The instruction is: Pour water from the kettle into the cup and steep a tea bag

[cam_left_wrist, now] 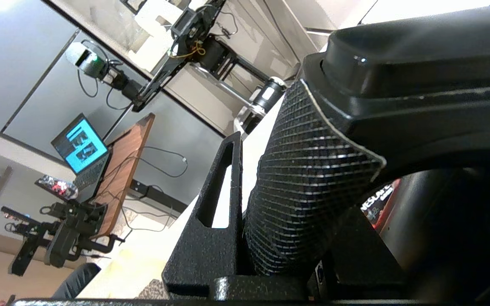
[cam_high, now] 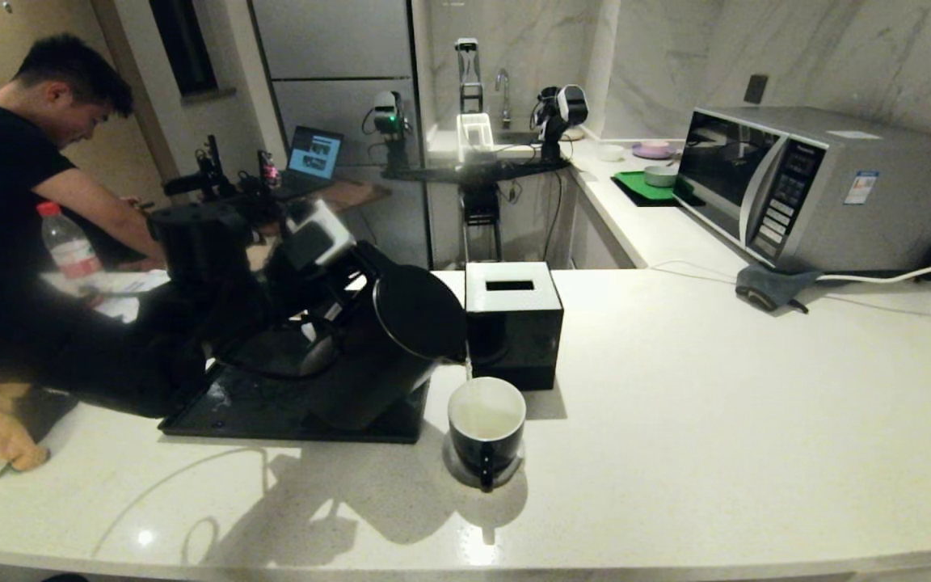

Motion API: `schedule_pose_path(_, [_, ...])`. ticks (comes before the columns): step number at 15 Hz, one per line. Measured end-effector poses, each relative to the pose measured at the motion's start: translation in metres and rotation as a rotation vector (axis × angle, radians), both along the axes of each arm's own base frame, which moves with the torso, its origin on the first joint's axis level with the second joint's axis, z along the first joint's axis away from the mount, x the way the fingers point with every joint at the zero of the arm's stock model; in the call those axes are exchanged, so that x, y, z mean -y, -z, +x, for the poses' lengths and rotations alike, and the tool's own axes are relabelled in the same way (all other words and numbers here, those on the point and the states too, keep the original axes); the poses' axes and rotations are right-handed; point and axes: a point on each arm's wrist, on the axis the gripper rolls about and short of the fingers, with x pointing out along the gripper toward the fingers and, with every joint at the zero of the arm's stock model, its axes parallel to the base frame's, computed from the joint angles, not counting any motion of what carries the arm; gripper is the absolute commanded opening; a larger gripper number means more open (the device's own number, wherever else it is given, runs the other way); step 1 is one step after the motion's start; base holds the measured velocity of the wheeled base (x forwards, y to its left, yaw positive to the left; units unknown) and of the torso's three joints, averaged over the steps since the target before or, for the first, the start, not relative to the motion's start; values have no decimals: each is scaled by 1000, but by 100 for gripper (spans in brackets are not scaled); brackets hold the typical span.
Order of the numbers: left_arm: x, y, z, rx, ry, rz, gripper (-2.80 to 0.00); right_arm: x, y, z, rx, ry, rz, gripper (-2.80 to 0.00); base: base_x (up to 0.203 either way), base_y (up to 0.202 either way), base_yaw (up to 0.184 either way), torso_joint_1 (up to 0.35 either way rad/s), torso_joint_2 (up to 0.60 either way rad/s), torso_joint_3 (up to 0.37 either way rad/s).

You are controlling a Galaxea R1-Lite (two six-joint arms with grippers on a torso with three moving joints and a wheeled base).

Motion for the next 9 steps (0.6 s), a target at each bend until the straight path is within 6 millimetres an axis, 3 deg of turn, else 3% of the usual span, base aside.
schedule_pose_path(9, [4,-1,2,7,9,-2,-280,0,0,0,0,0,0,-280,0,0,0,0,0,0])
